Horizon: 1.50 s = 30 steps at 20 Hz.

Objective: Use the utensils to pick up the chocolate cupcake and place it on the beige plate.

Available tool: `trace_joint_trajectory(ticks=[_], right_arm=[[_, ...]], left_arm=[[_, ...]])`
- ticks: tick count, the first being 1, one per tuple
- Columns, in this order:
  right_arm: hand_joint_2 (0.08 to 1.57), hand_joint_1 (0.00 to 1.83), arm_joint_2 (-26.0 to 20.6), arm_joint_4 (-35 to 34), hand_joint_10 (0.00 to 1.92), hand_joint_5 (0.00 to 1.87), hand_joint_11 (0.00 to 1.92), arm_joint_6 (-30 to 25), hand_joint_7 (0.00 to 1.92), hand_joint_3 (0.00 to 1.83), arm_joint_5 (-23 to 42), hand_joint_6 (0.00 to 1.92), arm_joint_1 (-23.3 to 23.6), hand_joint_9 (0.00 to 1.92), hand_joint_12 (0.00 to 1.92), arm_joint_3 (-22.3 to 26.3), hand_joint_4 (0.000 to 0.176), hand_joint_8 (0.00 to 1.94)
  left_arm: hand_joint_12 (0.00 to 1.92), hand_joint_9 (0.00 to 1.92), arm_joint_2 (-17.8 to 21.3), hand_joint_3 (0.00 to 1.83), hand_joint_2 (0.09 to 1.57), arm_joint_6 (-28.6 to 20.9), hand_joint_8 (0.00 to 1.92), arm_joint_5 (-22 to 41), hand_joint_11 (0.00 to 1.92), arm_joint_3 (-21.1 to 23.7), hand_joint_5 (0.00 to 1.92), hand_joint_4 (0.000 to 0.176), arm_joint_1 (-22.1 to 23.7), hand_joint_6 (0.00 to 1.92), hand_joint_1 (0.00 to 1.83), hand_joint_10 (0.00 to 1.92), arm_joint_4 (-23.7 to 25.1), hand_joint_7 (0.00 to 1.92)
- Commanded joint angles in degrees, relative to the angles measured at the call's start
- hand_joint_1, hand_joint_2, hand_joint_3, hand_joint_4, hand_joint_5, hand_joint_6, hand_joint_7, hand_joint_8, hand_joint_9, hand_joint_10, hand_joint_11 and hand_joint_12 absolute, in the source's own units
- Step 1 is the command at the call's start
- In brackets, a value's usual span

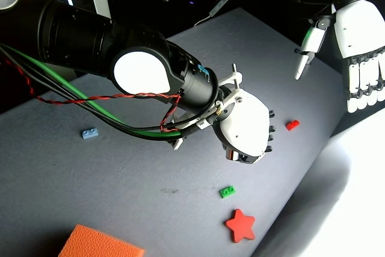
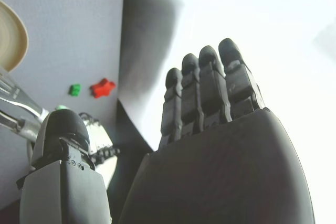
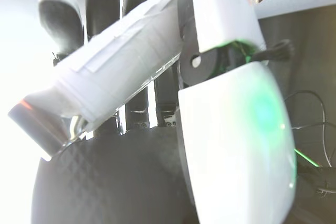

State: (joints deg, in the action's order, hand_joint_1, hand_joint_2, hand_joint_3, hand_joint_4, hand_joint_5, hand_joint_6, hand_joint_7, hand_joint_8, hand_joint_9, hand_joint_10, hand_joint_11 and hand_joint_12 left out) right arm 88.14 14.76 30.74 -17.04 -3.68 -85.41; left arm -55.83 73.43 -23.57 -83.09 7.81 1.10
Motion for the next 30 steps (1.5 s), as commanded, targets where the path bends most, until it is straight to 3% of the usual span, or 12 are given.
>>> trace_joint_trajectory(ticks=[1, 4, 11, 17, 26, 30], right_arm=[[1.11, 1.49, -0.09, 0.02, 1.06, 0.94, 0.86, -0.63, 0.89, 0.0, 5.13, 0.94, 1.34, 0.95, 1.56, -0.19, 0.0, 0.93], [1.11, 1.49, 0.06, 0.02, 1.09, 0.92, 0.84, -0.72, 0.9, 0.0, 5.05, 0.96, 1.31, 0.94, 1.58, -0.19, 0.0, 0.93], [1.1, 1.49, 0.2, 0.02, 0.99, 0.9, 0.87, -1.18, 0.91, 0.0, 5.07, 0.99, 0.93, 1.0, 1.54, -0.18, 0.0, 0.89], [1.13, 1.48, 0.19, 0.02, 1.07, 0.86, 0.82, -1.5, 0.84, 0.0, 5.13, 1.05, 0.94, 0.94, 1.6, -0.18, 0.0, 1.02], [1.14, 1.48, 0.18, 0.02, 1.12, 0.84, 0.82, -1.68, 0.81, 0.0, 5.46, 1.07, 0.94, 0.91, 1.61, -0.18, 0.0, 1.06], [1.16, 1.48, 0.18, 0.02, 1.15, 0.77, 0.86, -1.82, 0.73, 0.0, 5.57, 1.14, 0.96, 0.88, 1.57, -0.18, 0.0, 1.2]], left_arm=[[0.39, 0.17, 0.44, 0.0, 1.06, 0.11, 0.0, 5.64, 0.0, -0.17, 0.21, 0.0, 0.86, 0.0, 0.41, 0.0, 0.32, 0.24], [0.29, 0.15, 0.43, 0.0, 1.07, 0.0, 0.0, 5.62, 0.0, -0.14, 0.2, 0.0, 0.86, 0.0, 0.41, 0.0, 0.32, 0.23], [0.36, 0.16, 0.38, 0.0, 1.07, 0.0, 0.0, 5.61, 0.0, -0.34, 0.22, 0.0, 0.89, 0.0, 0.41, 0.0, 0.32, 0.25], [0.45, 0.17, 0.32, 0.0, 1.06, 0.0, 0.0, 5.71, 0.0, -0.49, 0.19, 0.0, 0.88, 0.0, 0.42, 0.0, 0.32, 0.24], [0.38, 0.16, 0.31, 0.0, 1.06, 0.0, 0.0, 5.71, 0.0, -0.52, 0.21, 0.0, 0.87, 0.0, 0.42, 0.0, 0.33, 0.24], [0.41, 0.17, 0.31, 0.0, 1.06, 0.0, 0.0, 5.71, 0.0, -0.48, 0.22, 0.0, 0.87, 0.0, 0.41, 0.0, 0.33, 0.25]])
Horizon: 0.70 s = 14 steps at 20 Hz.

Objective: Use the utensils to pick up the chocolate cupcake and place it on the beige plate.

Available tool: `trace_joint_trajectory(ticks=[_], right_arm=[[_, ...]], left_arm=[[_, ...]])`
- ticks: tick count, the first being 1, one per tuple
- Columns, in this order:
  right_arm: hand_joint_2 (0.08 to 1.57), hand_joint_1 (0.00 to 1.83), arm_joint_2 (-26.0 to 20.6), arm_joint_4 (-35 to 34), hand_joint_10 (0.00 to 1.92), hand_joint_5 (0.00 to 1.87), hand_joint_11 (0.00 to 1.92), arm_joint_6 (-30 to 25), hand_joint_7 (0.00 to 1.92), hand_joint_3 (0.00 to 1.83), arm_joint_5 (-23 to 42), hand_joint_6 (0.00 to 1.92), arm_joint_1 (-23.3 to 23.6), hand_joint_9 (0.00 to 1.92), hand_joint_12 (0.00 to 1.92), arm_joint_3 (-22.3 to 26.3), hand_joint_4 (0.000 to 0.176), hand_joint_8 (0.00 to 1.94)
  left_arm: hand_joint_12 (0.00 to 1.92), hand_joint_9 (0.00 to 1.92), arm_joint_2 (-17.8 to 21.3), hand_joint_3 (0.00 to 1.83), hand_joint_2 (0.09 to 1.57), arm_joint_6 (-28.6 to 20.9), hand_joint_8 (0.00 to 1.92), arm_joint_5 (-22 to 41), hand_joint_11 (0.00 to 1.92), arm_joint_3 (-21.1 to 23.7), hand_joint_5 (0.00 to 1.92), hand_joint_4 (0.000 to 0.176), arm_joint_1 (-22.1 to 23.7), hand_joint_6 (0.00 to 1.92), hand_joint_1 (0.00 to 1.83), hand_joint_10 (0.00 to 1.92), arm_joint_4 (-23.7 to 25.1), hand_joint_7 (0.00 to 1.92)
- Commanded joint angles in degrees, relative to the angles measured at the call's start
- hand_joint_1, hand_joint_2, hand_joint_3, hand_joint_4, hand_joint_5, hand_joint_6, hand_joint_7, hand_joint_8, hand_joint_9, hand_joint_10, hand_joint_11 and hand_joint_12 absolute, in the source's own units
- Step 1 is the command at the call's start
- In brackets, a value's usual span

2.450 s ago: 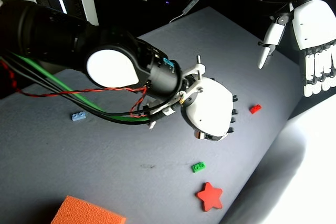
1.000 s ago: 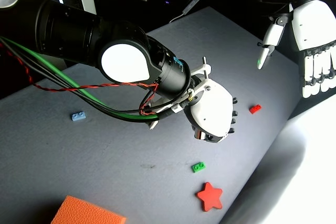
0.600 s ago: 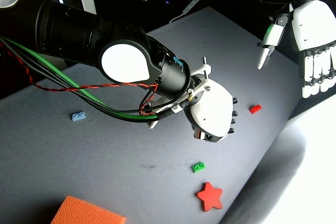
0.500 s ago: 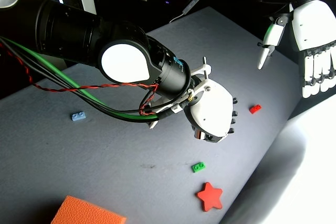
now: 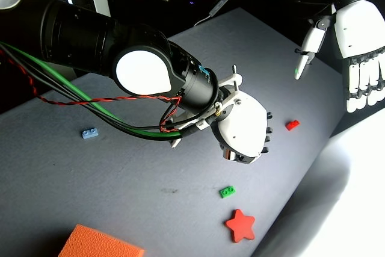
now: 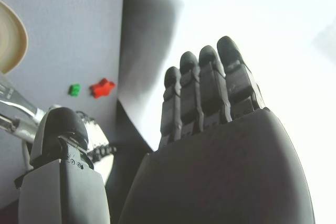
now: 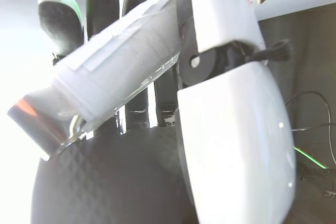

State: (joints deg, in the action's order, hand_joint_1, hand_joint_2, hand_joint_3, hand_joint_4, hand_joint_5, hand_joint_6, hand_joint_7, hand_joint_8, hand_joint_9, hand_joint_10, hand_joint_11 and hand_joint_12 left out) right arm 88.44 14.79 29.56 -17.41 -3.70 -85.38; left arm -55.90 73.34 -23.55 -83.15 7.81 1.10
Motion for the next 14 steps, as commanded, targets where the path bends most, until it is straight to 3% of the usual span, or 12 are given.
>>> trace_joint_trajectory(ticks=[1, 4, 5, 6, 14], right_arm=[[1.16, 1.48, -0.13, 0.0, 1.15, 0.76, 0.86, -0.66, 0.74, 0.0, 5.94, 1.16, 0.98, 0.88, 1.57, -0.2, 0.0, 1.18], [1.15, 1.48, -0.12, 0.0, 1.15, 0.8, 0.84, -0.8, 0.74, 0.0, 5.99, 1.13, 0.98, 0.88, 1.59, -0.19, 0.0, 1.17], [1.17, 1.38, -0.12, 0.0, 1.25, 0.78, 0.75, -0.82, 0.77, 0.0, 6.01, 1.2, 0.97, 0.9, 1.27, -0.19, 0.0, 1.19], [1.18, 1.36, -0.12, 0.0, 1.28, 0.76, 0.76, -0.83, 0.77, 0.0, 6.04, 1.24, 0.97, 0.9, 1.14, -0.19, 0.0, 1.21], [1.17, 1.36, -0.13, 0.0, 1.27, 0.81, 0.73, -0.88, 0.8, 0.0, 6.12, 1.24, 0.98, 0.9, 1.05, -0.19, 0.0, 1.13]], left_arm=[[0.41, 0.15, 0.38, 0.0, 1.07, 0.08, 0.0, 5.68, 0.0, -0.46, 0.2, 0.0, 0.87, 0.0, 0.39, 0.0, 0.33, 0.22], [0.42, 0.17, 0.38, 0.0, 1.06, 0.08, 0.0, 5.67, 0.0, -0.42, 0.22, 0.0, 0.88, 0.01, 0.4, 0.0, 0.33, 0.25], [0.37, 0.15, 0.38, 0.0, 1.07, 0.08, 0.0, 5.67, 0.0, -0.42, 0.21, 0.0, 0.88, 0.0, 0.4, 0.0, 0.33, 0.23], [0.31, 0.14, 0.38, 0.0, 1.06, 0.08, 0.0, 5.67, 0.0, -0.42, 0.2, 0.0, 0.88, 0.0, 0.41, 0.0, 0.33, 0.22], [0.41, 0.18, 0.38, 0.0, 1.06, 0.11, 0.0, 5.7, 0.0, -0.41, 0.22, 0.0, 0.87, 0.0, 0.42, 0.0, 0.33, 0.26]])
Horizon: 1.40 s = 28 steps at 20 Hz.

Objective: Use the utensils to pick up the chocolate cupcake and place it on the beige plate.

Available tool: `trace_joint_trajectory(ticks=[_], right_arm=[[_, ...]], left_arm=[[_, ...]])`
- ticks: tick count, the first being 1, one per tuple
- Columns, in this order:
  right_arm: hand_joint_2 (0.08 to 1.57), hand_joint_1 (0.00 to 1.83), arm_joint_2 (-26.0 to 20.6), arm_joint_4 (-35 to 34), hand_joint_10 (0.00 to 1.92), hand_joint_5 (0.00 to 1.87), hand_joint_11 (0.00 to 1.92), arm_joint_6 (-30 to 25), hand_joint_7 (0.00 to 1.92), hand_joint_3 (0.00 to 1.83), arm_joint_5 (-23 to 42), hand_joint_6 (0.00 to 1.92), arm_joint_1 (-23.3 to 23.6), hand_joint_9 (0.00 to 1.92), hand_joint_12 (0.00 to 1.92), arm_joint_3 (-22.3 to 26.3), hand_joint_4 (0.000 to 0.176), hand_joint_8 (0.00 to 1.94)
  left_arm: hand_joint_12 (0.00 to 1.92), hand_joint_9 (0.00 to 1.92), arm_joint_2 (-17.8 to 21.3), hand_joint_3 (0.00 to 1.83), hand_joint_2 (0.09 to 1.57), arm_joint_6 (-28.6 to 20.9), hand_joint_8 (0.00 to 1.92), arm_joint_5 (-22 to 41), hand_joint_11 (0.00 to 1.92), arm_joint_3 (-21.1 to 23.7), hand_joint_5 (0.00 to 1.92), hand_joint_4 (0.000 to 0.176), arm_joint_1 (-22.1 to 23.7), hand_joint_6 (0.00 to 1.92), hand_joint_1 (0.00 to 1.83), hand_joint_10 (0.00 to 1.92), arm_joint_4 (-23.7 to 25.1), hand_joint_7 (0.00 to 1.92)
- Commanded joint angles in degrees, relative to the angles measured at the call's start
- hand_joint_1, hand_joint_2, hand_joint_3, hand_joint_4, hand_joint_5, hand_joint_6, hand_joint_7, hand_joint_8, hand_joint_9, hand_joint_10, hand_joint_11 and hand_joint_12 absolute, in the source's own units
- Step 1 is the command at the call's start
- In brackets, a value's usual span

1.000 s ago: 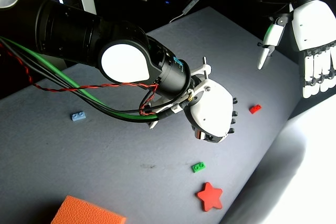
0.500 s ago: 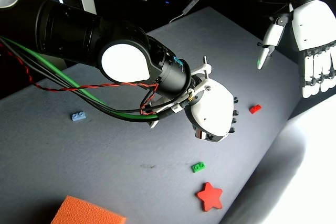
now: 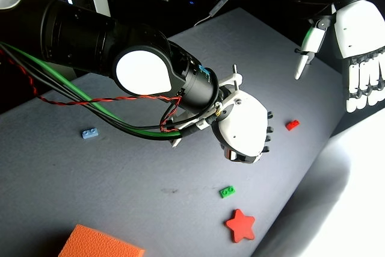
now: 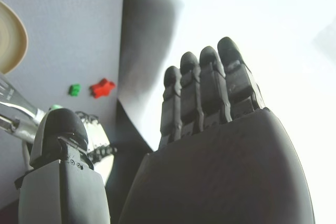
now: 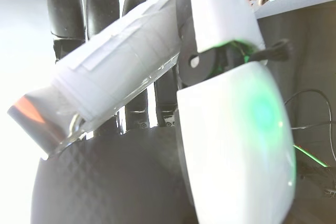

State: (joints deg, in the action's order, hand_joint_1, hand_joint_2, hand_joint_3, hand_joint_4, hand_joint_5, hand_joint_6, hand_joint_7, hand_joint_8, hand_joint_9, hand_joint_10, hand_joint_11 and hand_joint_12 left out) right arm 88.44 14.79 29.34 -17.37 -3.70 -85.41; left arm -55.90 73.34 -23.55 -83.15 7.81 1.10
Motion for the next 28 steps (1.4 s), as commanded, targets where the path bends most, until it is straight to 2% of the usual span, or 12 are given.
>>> trace_joint_trajectory(ticks=[1, 4, 5, 6, 7, 9, 10, 15, 16, 17, 19, 28], right_arm=[[1.16, 1.36, -0.14, 0.0, 1.25, 0.81, 0.75, -0.66, 0.82, 0.0, 6.08, 1.23, 0.98, 0.91, 1.05, -0.18, 0.0, 1.1], [1.17, 1.36, -0.14, 0.0, 1.26, 0.76, 0.77, -0.7, 0.79, 0.0, 6.08, 1.27, 0.99, 0.92, 1.04, -0.17, 0.0, 1.17], [1.18, 1.23, -0.14, 0.0, 0.8, 0.82, 0.76, -0.72, 0.87, 0.0, 6.11, 1.24, 0.99, 0.87, 1.01, -0.17, 0.0, 1.13], [1.17, 1.2, -0.14, 0.0, 0.56, 0.85, 0.74, -0.72, 0.89, 0.0, 6.15, 1.22, 0.99, 0.92, 1.0, -0.17, 0.011, 1.11], [1.17, 1.19, -0.14, 0.0, 0.45, 0.84, 0.74, -0.73, 0.9, 0.0, 6.17, 1.23, 0.99, 0.95, 1.01, -0.17, 0.017, 1.11], [1.19, 1.19, -0.14, 0.0, 0.36, 0.78, 0.7, -0.77, 0.89, 0.0, 6.19, 1.29, 1.0, 0.97, 1.01, -0.17, 0.007, 1.14], [1.19, 1.18, -0.14, 0.0, 0.35, 0.79, 0.7, -0.78, 0.88, 0.0, 6.23, 1.28, 1.01, 0.97, 1.02, -0.17, 0.014, 1.16], [1.18, 1.19, -0.17, 0.0, 0.34, 0.84, 0.69, -0.78, 0.88, 0.0, 6.31, 1.23, 1.01, 0.97, 1.04, -0.18, 0.02, 1.14], [1.17, 1.15, -0.17, 0.0, 0.33, 0.86, 0.64, -0.78, 0.8, 0.0, 6.32, 1.17, 1.01, 0.95, 1.06, -0.18, 0.0, 0.68], [1.16, 1.15, -0.17, 0.0, 0.32, 0.88, 0.67, -0.79, 0.85, 0.0, 6.32, 1.13, 1.01, 0.96, 1.03, -0.17, 0.0, 0.41], [1.17, 1.14, -0.17, 0.0, 0.28, 0.86, 0.66, -0.8, 0.92, 0.0, 6.35, 1.15, 1.01, 0.96, 1.04, -0.17, 0.0, 0.17], [1.17, 1.14, -0.17, -0.01, 0.2, 0.85, 0.57, -0.84, 0.94, 0.0, 6.44, 1.16, 1.01, 0.94, 1.04, -0.17, 0.0, 0.02]], left_arm=[[0.4, 0.17, 0.38, 0.0, 1.06, 0.11, 0.0, 5.7, 0.0, -0.41, 0.22, 0.0, 0.87, 0.0, 0.41, 0.0, 0.33, 0.25], [0.41, 0.17, 0.38, 0.0, 1.06, 0.09, 0.0, 5.7, 0.0, -0.41, 0.22, 0.0, 0.87, 0.0, 0.43, 0.0, 0.31, 0.25], [0.41, 0.17, 0.38, 0.0, 1.06, 0.08, 0.0, 5.71, 0.0, -0.41, 0.21, 0.0, 0.88, 0.0, 0.41, 0.0, 0.31, 0.24], [0.44, 0.17, 0.38, 0.0, 1.06, 0.08, 0.0, 5.71, 0.0, -0.41, 0.21, 0.0, 0.88, 0.0, 0.42, 0.0, 0.32, 0.24], [0.45, 0.18, 0.38, 0.0, 1.06, 0.08, 0.0, 5.71, 0.0, -0.41, 0.21, 0.0, 0.88, 0.0, 0.42, 0.0, 0.32, 0.24], [0.41, 0.18, 0.39, 0.0, 1.06, 0.01, 0.0, 5.71, 0.0, -0.42, 0.22, 0.0, 0.87, 0.0, 0.41, 0.0, 0.32, 0.25], [0.39, 0.17, 0.39, 0.0, 1.06, 0.0, 0.0, 5.71, 0.0, -0.42, 0.22, 0.0, 0.88, 0.0, 0.41, 0.0, 0.32, 0.25], [0.24, 0.13, 0.39, 0.0, 1.07, 0.0, 0.0, 5.78, 0.0, -0.45, 0.19, 0.0, 0.88, 0.0, 0.4, 0.0, 0.33, 0.21], [0.25, 0.14, 0.39, 0.0, 1.07, 0.0, 0.0, 5.78, 0.0, -0.45, 0.2, 0.0, 0.88, 0.0, 0.42, 0.0, 0.33, 0.22], [0.28, 0.15, 0.41, 0.0, 1.07, -0.15, 0.0, 5.75, 0.0, -0.38, 0.2, 0.0, 0.88, 0.0, 0.42, 0.0, 0.32, 0.23], [0.32, 0.17, 0.43, 0.0, 1.05, -0.2, 0.01, 5.66, 0.0, -0.31, 0.22, 0.0, 0.88, 0.01, 0.43, 0.01, 0.32, 0.25], [0.28, 0.14, 0.45, 0.0, 1.07, 0.03, 0.0, 6.14, 0.0, -0.23, 0.21, 0.0, 0.89, 0.0, 0.39, 0.0, 0.32, 0.22]])
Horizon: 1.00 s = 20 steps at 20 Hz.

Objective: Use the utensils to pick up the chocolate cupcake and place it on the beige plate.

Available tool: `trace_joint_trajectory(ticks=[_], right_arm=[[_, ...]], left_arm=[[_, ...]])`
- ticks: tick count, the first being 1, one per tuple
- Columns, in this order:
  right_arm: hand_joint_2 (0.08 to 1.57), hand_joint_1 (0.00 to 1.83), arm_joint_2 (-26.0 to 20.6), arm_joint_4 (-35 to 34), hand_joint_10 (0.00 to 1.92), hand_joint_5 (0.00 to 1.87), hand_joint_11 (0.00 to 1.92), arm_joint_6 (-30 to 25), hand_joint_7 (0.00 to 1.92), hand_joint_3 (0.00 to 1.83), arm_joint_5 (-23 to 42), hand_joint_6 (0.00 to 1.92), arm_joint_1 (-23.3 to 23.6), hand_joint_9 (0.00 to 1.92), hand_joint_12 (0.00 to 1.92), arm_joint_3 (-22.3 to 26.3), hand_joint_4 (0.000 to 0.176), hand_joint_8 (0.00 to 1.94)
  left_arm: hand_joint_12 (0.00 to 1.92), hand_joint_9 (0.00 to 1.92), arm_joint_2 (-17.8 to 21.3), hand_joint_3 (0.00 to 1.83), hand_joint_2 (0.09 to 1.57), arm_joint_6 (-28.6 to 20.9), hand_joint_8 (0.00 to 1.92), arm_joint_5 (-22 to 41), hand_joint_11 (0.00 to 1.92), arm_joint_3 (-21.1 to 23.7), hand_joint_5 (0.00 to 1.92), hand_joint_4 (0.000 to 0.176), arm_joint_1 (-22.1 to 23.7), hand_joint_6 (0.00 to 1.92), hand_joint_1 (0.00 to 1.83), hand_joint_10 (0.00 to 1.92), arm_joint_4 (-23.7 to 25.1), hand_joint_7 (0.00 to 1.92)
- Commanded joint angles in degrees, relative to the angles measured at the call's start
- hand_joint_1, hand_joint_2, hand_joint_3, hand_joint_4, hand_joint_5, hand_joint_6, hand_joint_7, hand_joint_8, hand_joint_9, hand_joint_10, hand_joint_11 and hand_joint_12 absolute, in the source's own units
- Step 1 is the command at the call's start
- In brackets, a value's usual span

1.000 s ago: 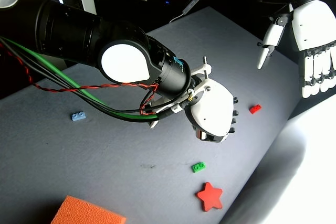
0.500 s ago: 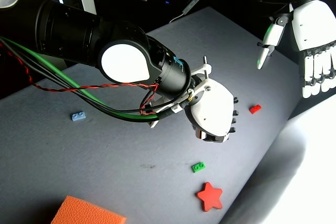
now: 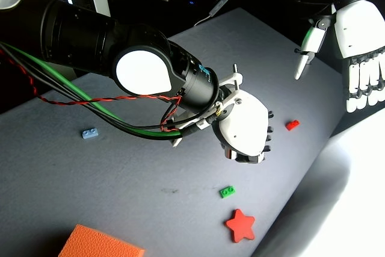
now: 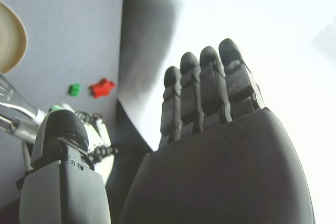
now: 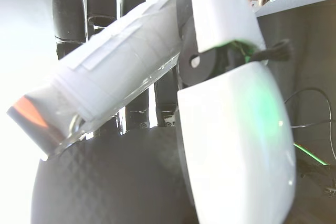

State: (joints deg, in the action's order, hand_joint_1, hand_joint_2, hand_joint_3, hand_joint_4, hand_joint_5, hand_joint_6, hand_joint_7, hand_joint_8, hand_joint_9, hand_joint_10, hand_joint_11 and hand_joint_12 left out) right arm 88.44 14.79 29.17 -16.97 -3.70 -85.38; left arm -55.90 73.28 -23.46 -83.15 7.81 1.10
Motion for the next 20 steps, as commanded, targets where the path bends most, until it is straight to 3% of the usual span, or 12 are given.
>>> trace_joint_trajectory(ticks=[1, 9, 20], right_arm=[[1.17, 1.14, -0.17, -0.01, 0.2, 0.85, 0.58, -0.69, 0.94, 0.0, 6.06, 1.17, 1.01, 0.94, 1.05, -0.18, 0.0, 0.02], [1.16, 1.14, -0.16, -0.02, 0.17, 0.88, 0.62, -0.8, 0.96, 0.0, 6.19, 1.13, 0.99, 0.97, 1.03, -0.07, 0.0, 0.01], [1.17, 1.14, -0.19, -0.02, 0.12, 0.85, 0.53, -0.8, 0.91, 0.0, 6.33, 1.16, 0.86, 0.94, 1.07, 0.13, 0.0, 0.01]], left_arm=[[0.27, 0.15, 0.45, 0.0, 1.07, 0.09, 0.0, 6.06, 0.0, -0.28, 0.22, 0.0, 0.89, 0.0, 0.39, 0.0, 0.32, 0.22], [0.34, 0.18, 0.44, 0.0, 1.07, 0.33, 0.01, 5.94, 0.0, -0.27, 0.21, 0.0, 0.91, 0.0, 0.39, 0.01, 0.33, 0.25], [0.25, 0.14, 0.52, 0.0, 1.07, 0.48, 0.0, 6.13, 0.0, 0.0, 0.19, 0.0, 0.96, 0.0, 0.39, 0.0, 0.32, 0.21]])
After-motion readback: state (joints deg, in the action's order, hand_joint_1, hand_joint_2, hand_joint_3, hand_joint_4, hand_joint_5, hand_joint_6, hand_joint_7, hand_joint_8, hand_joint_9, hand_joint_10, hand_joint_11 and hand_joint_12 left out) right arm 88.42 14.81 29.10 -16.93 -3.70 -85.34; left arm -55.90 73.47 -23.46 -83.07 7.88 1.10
